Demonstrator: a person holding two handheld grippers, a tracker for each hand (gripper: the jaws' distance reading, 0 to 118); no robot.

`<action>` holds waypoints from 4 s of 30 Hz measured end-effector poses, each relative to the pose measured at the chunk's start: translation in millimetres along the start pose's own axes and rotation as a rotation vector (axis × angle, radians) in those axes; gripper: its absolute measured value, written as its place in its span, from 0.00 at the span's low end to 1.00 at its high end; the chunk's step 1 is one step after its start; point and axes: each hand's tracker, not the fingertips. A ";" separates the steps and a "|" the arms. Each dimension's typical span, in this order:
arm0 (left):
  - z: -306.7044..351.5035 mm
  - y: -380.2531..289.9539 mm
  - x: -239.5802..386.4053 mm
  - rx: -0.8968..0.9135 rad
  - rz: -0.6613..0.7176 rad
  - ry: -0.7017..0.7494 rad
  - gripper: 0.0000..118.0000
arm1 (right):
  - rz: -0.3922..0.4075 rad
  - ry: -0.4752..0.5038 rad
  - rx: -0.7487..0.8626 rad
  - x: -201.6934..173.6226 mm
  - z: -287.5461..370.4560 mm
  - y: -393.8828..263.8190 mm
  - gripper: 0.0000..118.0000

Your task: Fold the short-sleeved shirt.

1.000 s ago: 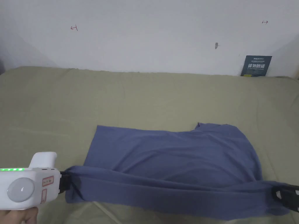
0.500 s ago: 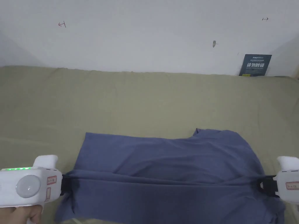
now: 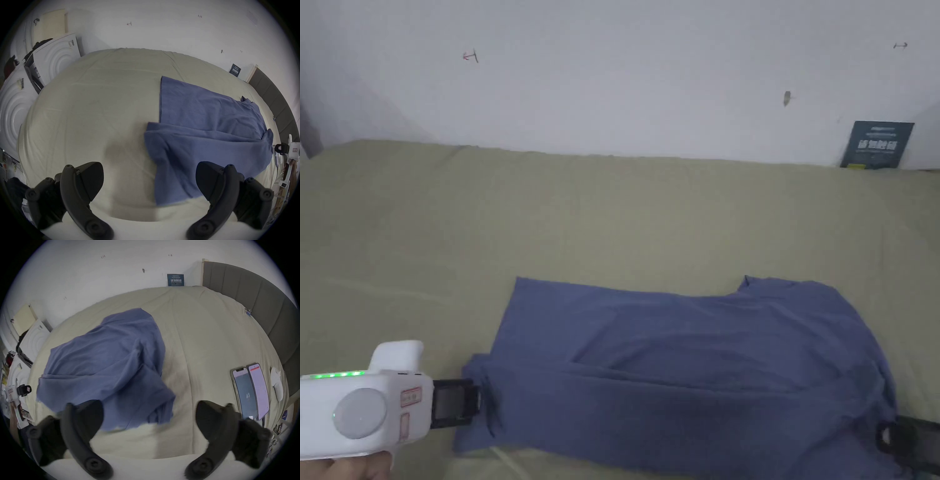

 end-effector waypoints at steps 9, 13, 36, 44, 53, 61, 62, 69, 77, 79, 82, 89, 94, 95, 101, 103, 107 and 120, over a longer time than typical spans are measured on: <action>7.8 -48.1 0.3 -0.024 0.021 -0.090 0.00 | -0.007 0.031 0.012 -3.2 17.9 -68.2 0.00; -16.3 -32.8 6.9 -0.048 0.003 -0.082 1.00 | 0.026 0.056 -0.014 -4.6 9.1 -67.9 0.00; -49.0 -15.8 19.4 -0.091 -0.107 -0.044 0.02 | 0.009 -0.008 -0.029 -0.2 -21.9 -20.2 1.00; -51.4 -15.3 23.8 -0.102 -0.132 -0.020 0.02 | 0.058 -0.005 -0.104 -15.6 -71.5 8.4 0.59; -35.3 -5.2 24.3 -0.126 -0.134 -0.010 0.02 | 0.066 0.044 -0.045 -1.7 -29.7 -12.5 0.13; -3.6 -19.3 13.6 -0.108 -0.114 -0.017 0.02 | 0.054 0.050 -0.048 3.3 7.6 -37.6 0.13; 0.6 -23.1 11.8 -0.107 -0.117 -0.016 0.02 | 0.050 0.051 -0.049 5.8 10.9 -42.0 0.13; 38.3 -81.9 -7.4 -0.123 -0.085 -0.031 0.02 | 0.010 0.063 -0.091 16.2 47.3 -94.1 0.13; 60.6 -120.1 -10.2 -0.132 -0.074 -0.035 0.02 | -0.039 0.076 -0.103 34.2 52.5 -126.7 0.13; 57.5 -121.0 -9.4 -0.133 -0.057 -0.033 0.02 | -0.041 0.070 -0.108 35.2 48.0 -125.3 0.13; 52.6 -118.2 -14.0 -0.121 -0.017 -0.045 0.02 | -0.071 0.067 -0.096 36.1 44.6 -124.2 0.19; 66.1 -106.6 -33.5 -0.077 -0.024 -0.027 0.98 | -0.079 0.006 -0.089 37.7 65.7 -117.2 1.00; 77.9 -84.1 -29.6 -0.038 -0.009 -0.039 0.91 | -0.066 -0.015 -0.026 36.0 79.9 -99.1 0.92; 78.0 -74.5 -25.9 -0.016 -0.008 -0.046 0.88 | -0.066 -0.013 0.014 33.7 82.1 -91.7 0.92; 23.9 -9.3 -5.8 0.034 -0.028 -0.078 0.04 | -0.163 -0.016 0.095 34.0 62.3 -37.1 0.00; -1.4 15.1 3.2 0.047 -0.026 -0.092 0.04 | -0.162 -0.044 0.100 32.0 50.5 -19.4 0.00; -64.5 65.0 23.4 -0.024 -0.047 -0.086 0.88 | -0.147 -0.108 0.065 7.5 14.5 13.1 0.00; -136.1 89.5 55.3 -0.103 -0.169 0.012 0.79 | -0.059 -0.104 -0.017 4.9 -56.4 52.0 0.00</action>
